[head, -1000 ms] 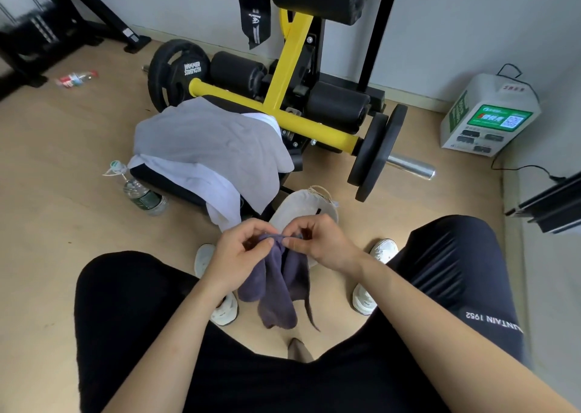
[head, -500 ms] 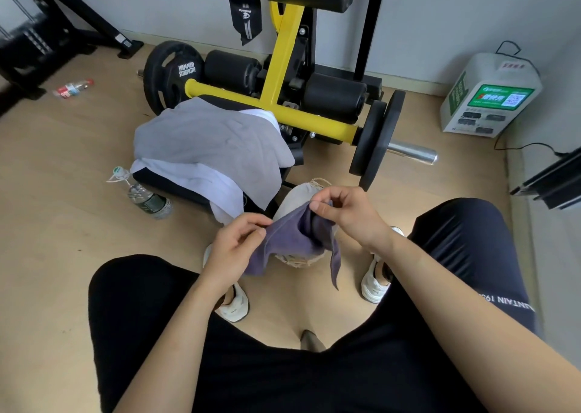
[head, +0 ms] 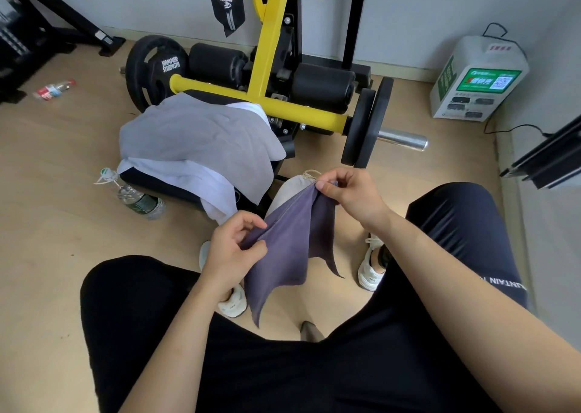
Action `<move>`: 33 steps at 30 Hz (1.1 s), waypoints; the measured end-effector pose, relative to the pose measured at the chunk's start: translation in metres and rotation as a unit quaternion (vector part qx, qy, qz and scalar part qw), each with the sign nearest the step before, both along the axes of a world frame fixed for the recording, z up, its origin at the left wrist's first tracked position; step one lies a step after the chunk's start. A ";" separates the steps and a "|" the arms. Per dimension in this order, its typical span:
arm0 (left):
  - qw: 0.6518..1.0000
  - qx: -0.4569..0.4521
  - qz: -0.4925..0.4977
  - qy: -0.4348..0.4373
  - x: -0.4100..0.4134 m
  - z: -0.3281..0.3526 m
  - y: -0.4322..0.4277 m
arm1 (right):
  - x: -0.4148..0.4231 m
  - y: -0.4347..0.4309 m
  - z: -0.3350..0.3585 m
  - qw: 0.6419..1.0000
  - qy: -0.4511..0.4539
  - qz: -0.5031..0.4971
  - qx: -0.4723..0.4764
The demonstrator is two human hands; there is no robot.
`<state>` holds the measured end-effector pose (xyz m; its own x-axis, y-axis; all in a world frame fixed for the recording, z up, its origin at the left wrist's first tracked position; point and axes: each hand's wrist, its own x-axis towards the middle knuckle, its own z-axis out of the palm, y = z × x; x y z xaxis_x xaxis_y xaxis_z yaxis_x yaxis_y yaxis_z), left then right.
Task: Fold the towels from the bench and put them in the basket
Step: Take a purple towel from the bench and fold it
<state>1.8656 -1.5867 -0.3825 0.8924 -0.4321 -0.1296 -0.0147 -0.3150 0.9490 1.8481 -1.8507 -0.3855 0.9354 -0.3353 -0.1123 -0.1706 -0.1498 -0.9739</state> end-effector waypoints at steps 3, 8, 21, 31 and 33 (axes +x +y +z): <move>0.999 0.012 0.035 -0.018 0.002 0.000 0.003 | 0.000 -0.010 0.000 1.000 0.004 -0.012 0.005; 0.996 -0.018 0.088 -0.007 0.006 -0.005 0.004 | 0.000 -0.018 0.002 0.999 0.011 -0.040 0.004; 0.957 -0.184 0.155 0.160 0.010 -0.014 -0.011 | -0.006 0.006 0.002 0.999 0.007 -0.003 0.050; 0.967 -0.155 0.144 0.139 -0.005 -0.012 -0.029 | -0.015 0.050 -0.003 0.970 0.004 0.047 0.240; 0.968 -0.149 0.151 0.134 -0.008 -0.011 -0.030 | -0.016 0.056 -0.005 0.967 0.011 0.049 0.251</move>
<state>1.8579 -1.6171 -0.3937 0.9352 -0.2111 -0.2842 0.2954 0.0225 0.9551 1.8318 -1.7949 -0.3900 0.9557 -0.1429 -0.2572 -0.2002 0.3248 -0.9244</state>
